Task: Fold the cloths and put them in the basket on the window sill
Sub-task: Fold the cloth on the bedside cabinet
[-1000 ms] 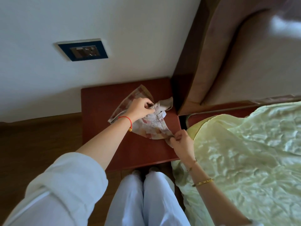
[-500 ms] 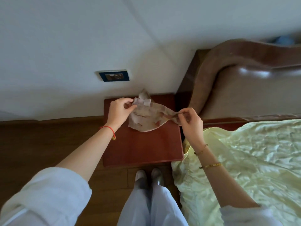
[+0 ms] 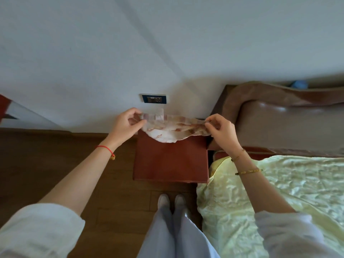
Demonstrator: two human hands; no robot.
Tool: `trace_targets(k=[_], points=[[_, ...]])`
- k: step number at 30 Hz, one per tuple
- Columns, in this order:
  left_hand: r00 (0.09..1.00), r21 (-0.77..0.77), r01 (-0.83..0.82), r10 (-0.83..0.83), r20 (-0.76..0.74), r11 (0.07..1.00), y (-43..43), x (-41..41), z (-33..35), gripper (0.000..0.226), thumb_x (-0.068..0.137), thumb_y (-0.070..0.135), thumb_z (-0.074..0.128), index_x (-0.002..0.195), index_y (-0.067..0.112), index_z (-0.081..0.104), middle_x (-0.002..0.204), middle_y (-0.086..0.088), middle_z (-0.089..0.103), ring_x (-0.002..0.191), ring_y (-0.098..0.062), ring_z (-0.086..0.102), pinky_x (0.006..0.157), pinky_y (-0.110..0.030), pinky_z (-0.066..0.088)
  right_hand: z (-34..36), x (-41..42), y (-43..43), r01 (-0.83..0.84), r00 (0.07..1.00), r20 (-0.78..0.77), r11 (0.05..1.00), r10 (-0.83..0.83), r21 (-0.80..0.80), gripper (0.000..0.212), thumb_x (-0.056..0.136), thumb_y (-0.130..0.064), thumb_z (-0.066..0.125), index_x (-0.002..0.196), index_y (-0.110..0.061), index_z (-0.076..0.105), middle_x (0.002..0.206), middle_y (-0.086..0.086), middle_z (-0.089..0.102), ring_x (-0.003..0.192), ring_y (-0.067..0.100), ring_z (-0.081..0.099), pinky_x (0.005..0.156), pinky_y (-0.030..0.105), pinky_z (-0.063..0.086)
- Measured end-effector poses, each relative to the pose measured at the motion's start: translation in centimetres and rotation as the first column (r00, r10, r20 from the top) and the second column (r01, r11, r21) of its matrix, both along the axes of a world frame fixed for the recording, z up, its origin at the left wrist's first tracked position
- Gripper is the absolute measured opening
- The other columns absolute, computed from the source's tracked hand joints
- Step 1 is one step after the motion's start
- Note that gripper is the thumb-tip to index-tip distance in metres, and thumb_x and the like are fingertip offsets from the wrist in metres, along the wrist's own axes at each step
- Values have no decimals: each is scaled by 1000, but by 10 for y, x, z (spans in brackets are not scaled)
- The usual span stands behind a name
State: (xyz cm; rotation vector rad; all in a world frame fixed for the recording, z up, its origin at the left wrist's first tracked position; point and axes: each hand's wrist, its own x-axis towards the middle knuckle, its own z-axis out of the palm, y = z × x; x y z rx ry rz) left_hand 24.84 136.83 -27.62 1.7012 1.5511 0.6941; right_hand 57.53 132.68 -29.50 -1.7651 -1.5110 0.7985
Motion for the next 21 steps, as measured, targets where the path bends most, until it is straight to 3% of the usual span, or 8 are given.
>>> trace_targets(k=[3, 7, 11, 14, 21], points=[[998, -70, 57, -59, -24, 996, -18, -11, 17, 17, 85, 13, 73, 100, 10, 66, 93, 1, 69, 81, -15, 67, 67, -25, 55, 10, 7, -9, -129, 991, -44, 989, 126, -67, 3, 88, -15, 68, 90, -18, 69, 75, 4, 71, 63, 11, 63, 63, 25, 53], [995, -162, 97, -98, 3, 982, -28, -24, 25, 11, 85, 14, 73, 92, 17, 65, 89, 2, 67, 77, -14, 63, 63, -26, 50, 18, 15, -13, -274, 961, -66, 955, 268, -116, 9, 88, -16, 69, 87, -25, 70, 76, 2, 71, 58, 5, 58, 54, 15, 46], [998, -149, 70, -68, 18, 986, -20, -29, 15, 12, 84, 15, 74, 92, 20, 66, 90, 2, 68, 74, -14, 66, 57, -23, 54, 12, 15, -2, -316, 949, -66, 937, 310, -146, 11, 87, -17, 71, 84, -28, 70, 76, -4, 71, 58, 3, 59, 52, 9, 42], [999, -129, 42, -40, 21, 991, -2, -30, -12, 12, 84, 17, 75, 94, 19, 68, 93, 4, 70, 80, -14, 69, 67, -27, 58, -9, 11, 15, -286, 958, -18, 944, 288, -166, 5, 87, -19, 71, 86, -24, 71, 75, -3, 71, 55, 5, 59, 50, 10, 42], [998, -35, -58, 57, -24, 998, 57, -8, -119, 14, 85, 14, 73, 98, 8, 69, 93, 0, 68, 86, -5, 63, 80, -22, 54, -94, -3, 82, -115, 967, 211, 985, 141, -129, 9, 88, -16, 66, 93, -15, 73, 82, -7, 67, 77, 7, 58, 77, 17, 39]])
